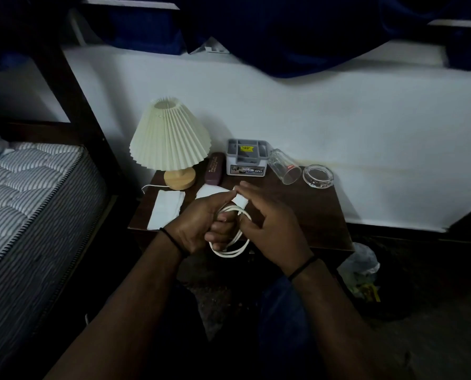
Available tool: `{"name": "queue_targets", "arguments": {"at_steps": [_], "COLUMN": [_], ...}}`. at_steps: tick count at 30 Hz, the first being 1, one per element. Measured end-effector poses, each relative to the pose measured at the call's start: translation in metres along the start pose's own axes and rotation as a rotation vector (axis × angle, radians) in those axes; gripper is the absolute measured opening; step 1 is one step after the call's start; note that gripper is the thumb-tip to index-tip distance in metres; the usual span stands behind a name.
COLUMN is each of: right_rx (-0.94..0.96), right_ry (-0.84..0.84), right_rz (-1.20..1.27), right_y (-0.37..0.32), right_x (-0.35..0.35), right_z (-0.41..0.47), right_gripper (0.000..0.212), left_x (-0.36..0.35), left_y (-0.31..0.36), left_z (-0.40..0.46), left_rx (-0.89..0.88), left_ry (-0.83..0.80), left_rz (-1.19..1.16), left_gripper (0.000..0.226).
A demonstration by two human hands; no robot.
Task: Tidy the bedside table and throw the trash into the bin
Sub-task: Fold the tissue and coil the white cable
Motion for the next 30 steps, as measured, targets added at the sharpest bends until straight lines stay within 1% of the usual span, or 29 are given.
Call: {"name": "queue_targets", "arguments": {"at_steps": [2,5,10,14,16,19,22,23,26,28,30], "right_rx": [-0.017,-0.111,-0.205,-0.244,-0.263,-0.295,-0.345,-0.372,-0.424,-0.436,-0.449], "right_ry": [-0.024,-0.052,-0.035,-0.016,-0.001,0.026,0.057,0.060,0.040,-0.010,-0.044], "right_rz": [-0.030,-0.040,0.031,0.061,0.079,0.118,0.192,0.228,0.330,0.400,0.472], "right_y": [0.001,0.006,0.011,0.015,0.017,0.016,0.015,0.016,0.021,0.022,0.023], "right_x": [-0.003,-0.009,-0.014,-0.017,-0.018,-0.020,-0.023,-0.024,-0.027,-0.032,-0.035], "right_z": [-0.001,-0.003,-0.005,-0.006,-0.007,-0.008,-0.009,-0.009,-0.009,-0.010,-0.009], "right_gripper": [0.041,0.028,0.016,0.014,0.014,0.021,0.027,0.028,0.029,0.030,0.028], "left_x": [0.001,0.003,0.010,0.014,0.016,0.021,0.031,0.033,0.037,0.041,0.040], "left_y": [-0.001,-0.004,-0.004,-0.005,-0.005,-0.002,0.005,0.007,0.010,0.013,0.012], "left_z": [0.001,0.004,0.007,0.010,0.010,0.008,0.007,0.006,0.007,0.006,0.007], "left_rx": [0.012,0.025,-0.005,0.015,0.012,-0.037,-0.181,-0.205,-0.186,-0.169,-0.179], "left_ry": [0.004,0.041,0.199,0.205,0.244,0.396,0.576,0.620,0.701,0.714,0.646], "left_rz": [0.024,0.068,0.198,0.160,0.170,0.236,0.373,0.418,0.551,0.611,0.618], "left_gripper": [0.057,0.067,0.073,0.071,0.070,0.067,0.050,0.046,0.050,0.052,0.047]}}
Point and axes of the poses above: each hand's wrist, its own z-axis towards the middle knuckle, its own x-axis out of the back of the hand, y = z × x, the point moved 6 cm from there along z, towards the middle knuckle, and after that the axes turned 2 degrees about -z, right-handed, at the moved point
